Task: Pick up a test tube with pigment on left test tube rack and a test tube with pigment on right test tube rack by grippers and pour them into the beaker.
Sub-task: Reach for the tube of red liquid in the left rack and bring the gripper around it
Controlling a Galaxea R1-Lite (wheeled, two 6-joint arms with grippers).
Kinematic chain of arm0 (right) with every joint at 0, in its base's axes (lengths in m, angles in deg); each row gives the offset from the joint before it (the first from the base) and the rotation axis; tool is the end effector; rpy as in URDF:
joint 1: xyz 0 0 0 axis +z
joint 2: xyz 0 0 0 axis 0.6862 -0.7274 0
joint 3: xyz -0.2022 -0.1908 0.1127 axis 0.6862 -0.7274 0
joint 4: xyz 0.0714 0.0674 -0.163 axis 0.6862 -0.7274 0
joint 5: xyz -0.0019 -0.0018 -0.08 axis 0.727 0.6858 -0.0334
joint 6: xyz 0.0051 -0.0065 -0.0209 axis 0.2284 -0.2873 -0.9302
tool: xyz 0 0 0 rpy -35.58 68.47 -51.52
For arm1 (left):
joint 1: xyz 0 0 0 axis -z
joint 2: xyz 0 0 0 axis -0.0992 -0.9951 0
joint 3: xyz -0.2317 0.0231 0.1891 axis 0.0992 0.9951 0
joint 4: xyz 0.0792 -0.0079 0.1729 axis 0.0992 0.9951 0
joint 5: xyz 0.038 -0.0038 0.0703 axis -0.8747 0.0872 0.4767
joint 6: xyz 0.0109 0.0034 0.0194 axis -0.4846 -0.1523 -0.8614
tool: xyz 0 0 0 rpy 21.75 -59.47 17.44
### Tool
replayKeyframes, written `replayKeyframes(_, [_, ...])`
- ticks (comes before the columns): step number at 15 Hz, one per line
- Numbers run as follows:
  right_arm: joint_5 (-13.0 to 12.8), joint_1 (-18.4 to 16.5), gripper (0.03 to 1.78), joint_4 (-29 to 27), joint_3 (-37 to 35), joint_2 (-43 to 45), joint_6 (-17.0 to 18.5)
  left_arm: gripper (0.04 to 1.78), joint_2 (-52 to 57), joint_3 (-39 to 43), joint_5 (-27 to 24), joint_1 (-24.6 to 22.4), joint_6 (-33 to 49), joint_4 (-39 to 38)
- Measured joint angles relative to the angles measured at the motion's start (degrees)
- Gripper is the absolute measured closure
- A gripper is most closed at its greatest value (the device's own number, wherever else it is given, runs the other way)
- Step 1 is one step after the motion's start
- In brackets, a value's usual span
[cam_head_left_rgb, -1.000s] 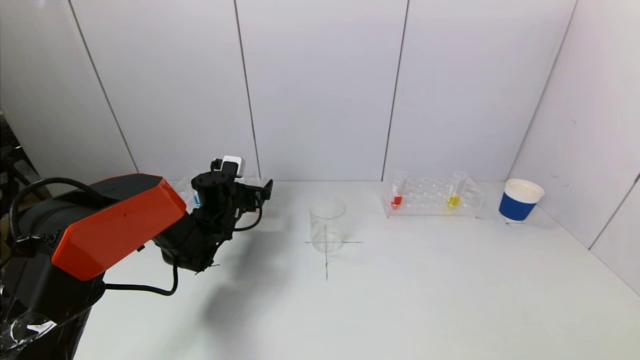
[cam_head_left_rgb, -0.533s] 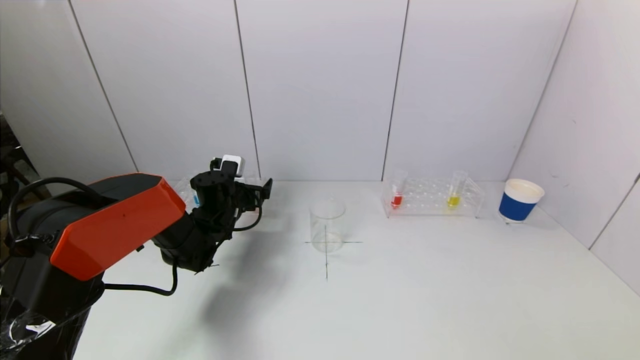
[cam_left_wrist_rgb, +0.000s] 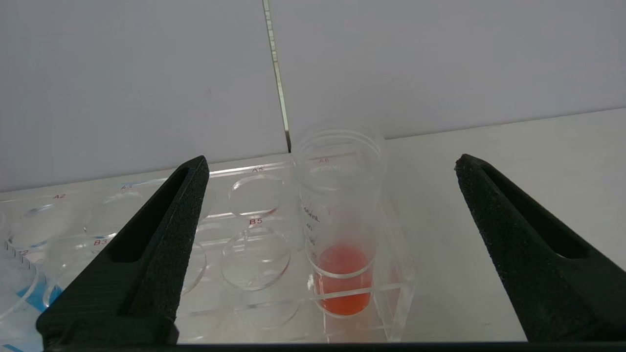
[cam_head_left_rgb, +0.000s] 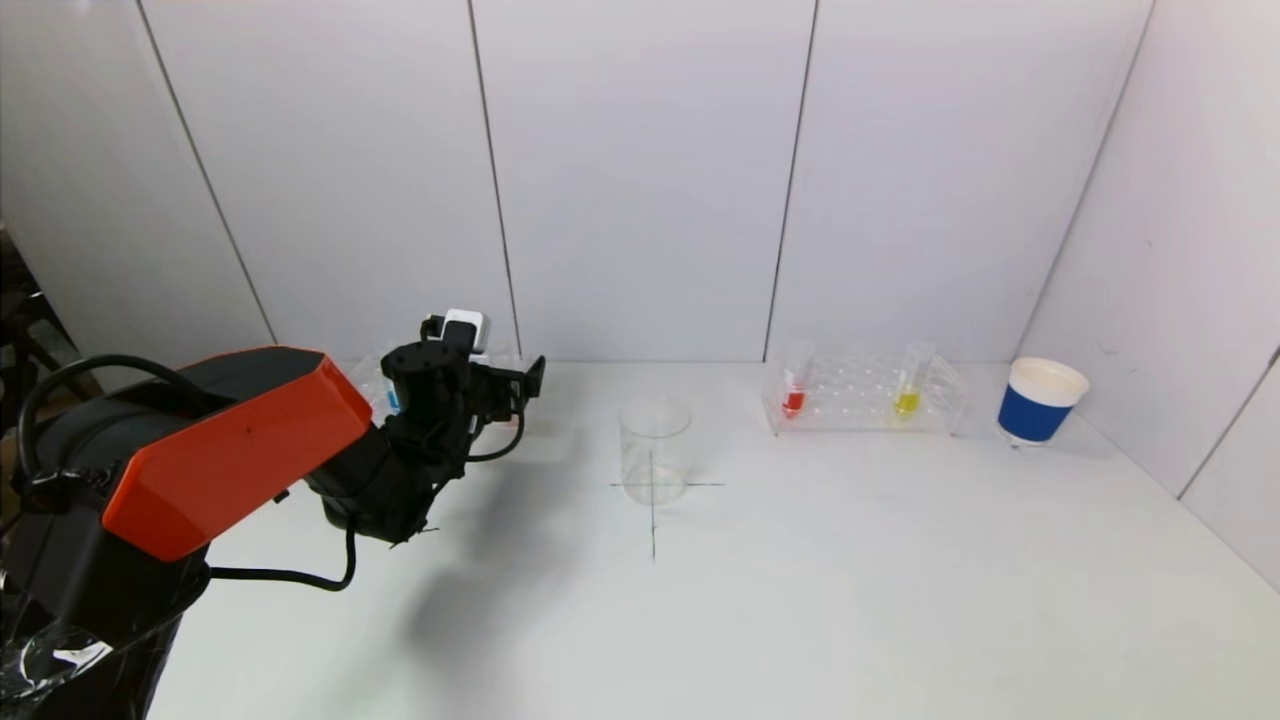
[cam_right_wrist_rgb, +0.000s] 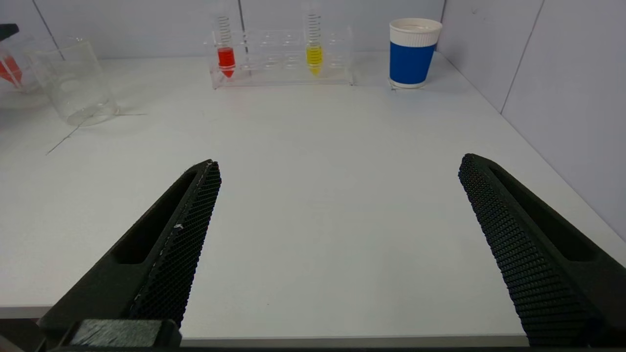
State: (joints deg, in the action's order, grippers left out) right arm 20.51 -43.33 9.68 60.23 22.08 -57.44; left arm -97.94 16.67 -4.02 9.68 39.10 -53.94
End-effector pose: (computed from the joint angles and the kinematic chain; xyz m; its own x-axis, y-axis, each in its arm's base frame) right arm -0.0228 -0.0004 0.0756 0.9999 -0.0164 0.0014 0.0164 0.9991 0.0383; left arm 0.4306 -0.1154 0.0616 0.9904 -0.1371 0.0149 0.1363 0.9895 0.0478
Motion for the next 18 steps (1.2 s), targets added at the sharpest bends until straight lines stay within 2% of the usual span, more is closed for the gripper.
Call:
replayKeyframes(8, [0.0,0.0,0.04,0.0,0.0,0.0,0.0,0.06,-0.1,-0.3,0.0,-0.1,0.0,0.3])
replayKeyframes(10, [0.0,0.0,0.04,0.0,0.0,0.0,0.0,0.16,-0.2,-0.3,0.0,-0.1,0.0,0.3])
replayKeyframes(13, [0.0,0.0,0.04,0.0,0.0,0.0,0.0,0.5,-0.2,-0.4,0.0,-0.1,0.0,0.2])
replayKeyframes(17, [0.0,0.0,0.04,0.0,0.0,0.0,0.0,1.22,-0.2,-0.4,0.0,-0.1,0.0,0.1])
replayKeyframes(18, [0.0,0.0,0.04,0.0,0.0,0.0,0.0,1.33,-0.3,-0.4,0.0,0.0,0.0,0.1])
